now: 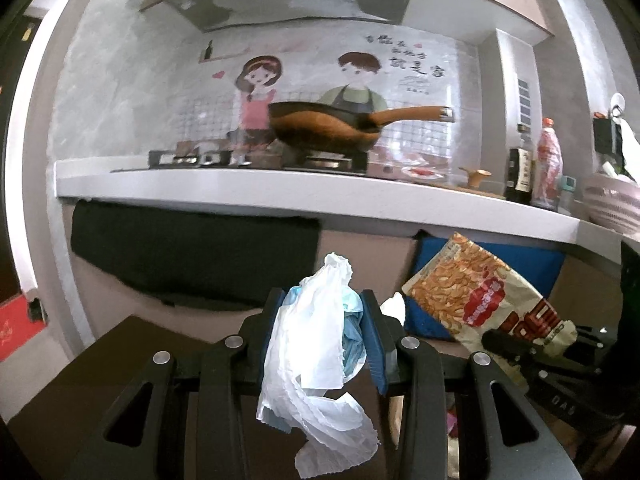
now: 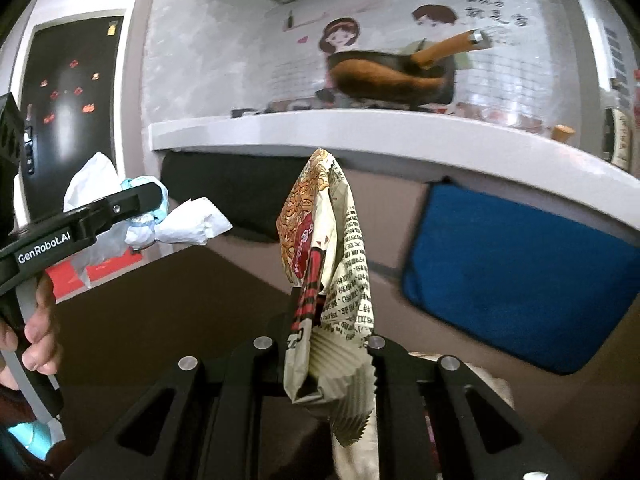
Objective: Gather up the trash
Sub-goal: 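Carry the tissue and printed snack bag over the bin and open both grippers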
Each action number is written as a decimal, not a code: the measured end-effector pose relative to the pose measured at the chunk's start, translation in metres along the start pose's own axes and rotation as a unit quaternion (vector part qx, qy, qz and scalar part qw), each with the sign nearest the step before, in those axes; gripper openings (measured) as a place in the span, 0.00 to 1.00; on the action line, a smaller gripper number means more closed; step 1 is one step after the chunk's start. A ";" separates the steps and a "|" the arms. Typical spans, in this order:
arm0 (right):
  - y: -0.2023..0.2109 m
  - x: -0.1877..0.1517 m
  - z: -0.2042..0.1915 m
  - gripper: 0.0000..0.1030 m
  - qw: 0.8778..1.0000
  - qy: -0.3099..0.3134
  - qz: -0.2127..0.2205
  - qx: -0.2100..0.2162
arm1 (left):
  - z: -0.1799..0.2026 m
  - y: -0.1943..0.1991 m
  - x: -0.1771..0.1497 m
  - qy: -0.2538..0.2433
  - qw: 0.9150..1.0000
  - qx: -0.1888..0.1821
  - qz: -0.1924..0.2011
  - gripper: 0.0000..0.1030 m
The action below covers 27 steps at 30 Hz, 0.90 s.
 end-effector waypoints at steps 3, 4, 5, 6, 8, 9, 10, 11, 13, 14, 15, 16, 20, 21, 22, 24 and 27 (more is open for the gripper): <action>0.012 0.001 0.013 0.12 1.000 -0.002 0.005 -0.014 | 0.023 -0.009 0.004 -0.008 1.000 -0.013 -0.002 0.37; 0.016 0.001 0.019 0.12 1.000 -0.003 0.007 -0.022 | 0.030 -0.012 0.003 -0.010 1.000 -0.019 -0.004 0.37; 0.016 0.002 0.023 0.12 1.000 -0.004 0.007 -0.026 | 0.036 -0.014 0.003 -0.010 1.000 -0.023 -0.005 0.37; 0.020 -0.001 0.027 0.12 1.000 -0.006 0.008 -0.029 | 0.042 -0.017 0.002 -0.011 1.000 -0.028 -0.007 0.37; 0.025 -0.003 0.037 0.12 0.999 -0.012 0.009 -0.040 | 0.054 -0.024 0.000 -0.008 0.999 -0.041 -0.013 0.37; 0.027 -0.004 0.043 0.12 0.999 -0.016 0.008 -0.044 | 0.061 -0.027 -0.002 -0.007 0.999 -0.048 -0.017 0.37; 0.029 -0.006 0.047 0.12 0.999 -0.020 0.008 -0.048 | 0.066 -0.030 -0.003 -0.006 0.998 -0.052 -0.020 0.37; 0.030 -0.008 0.053 0.12 0.998 -0.023 0.007 -0.051 | 0.072 -0.034 -0.006 -0.007 0.998 -0.056 -0.025 0.37; 0.033 -0.012 0.064 0.12 0.998 -0.030 0.005 -0.059 | 0.082 -0.040 -0.011 -0.008 0.997 -0.063 -0.034 0.37; 0.034 -0.015 0.069 0.12 0.998 -0.033 0.004 -0.062 | 0.086 -0.042 -0.014 -0.009 0.997 -0.067 -0.039 0.37; 0.035 -0.017 0.072 0.12 0.997 -0.036 0.003 -0.064 | 0.091 -0.045 -0.017 -0.010 0.997 -0.071 -0.043 0.37; 0.036 -0.020 0.077 0.12 0.997 -0.039 0.002 -0.068 | 0.094 -0.048 -0.019 -0.012 0.996 -0.073 -0.046 0.37; 0.039 -0.033 0.092 0.13 0.996 -0.055 -0.003 -0.076 | 0.108 -0.055 -0.029 -0.014 0.995 -0.083 -0.056 0.37; 0.040 -0.037 0.095 0.13 0.995 -0.058 -0.004 -0.078 | 0.110 -0.057 -0.031 -0.014 0.995 -0.086 -0.057 0.37; 0.040 -0.039 0.097 0.13 0.995 -0.060 -0.005 -0.079 | 0.112 -0.059 -0.034 -0.014 0.994 -0.088 -0.059 0.37; 0.039 -0.046 0.102 0.13 0.994 -0.065 -0.009 -0.083 | 0.115 -0.064 -0.039 -0.011 0.994 -0.090 -0.064 0.37; 0.035 -0.053 0.109 0.13 0.994 -0.074 -0.016 -0.085 | 0.119 -0.074 -0.050 -0.010 0.992 -0.094 -0.078 0.37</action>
Point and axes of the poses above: each gripper's, at about its wrist camera, not at the fingertips, and y roughly against the way its jaws point, z to its right, x to its top, the point moved 2 cm from there along -y, roughly the way its jaws point
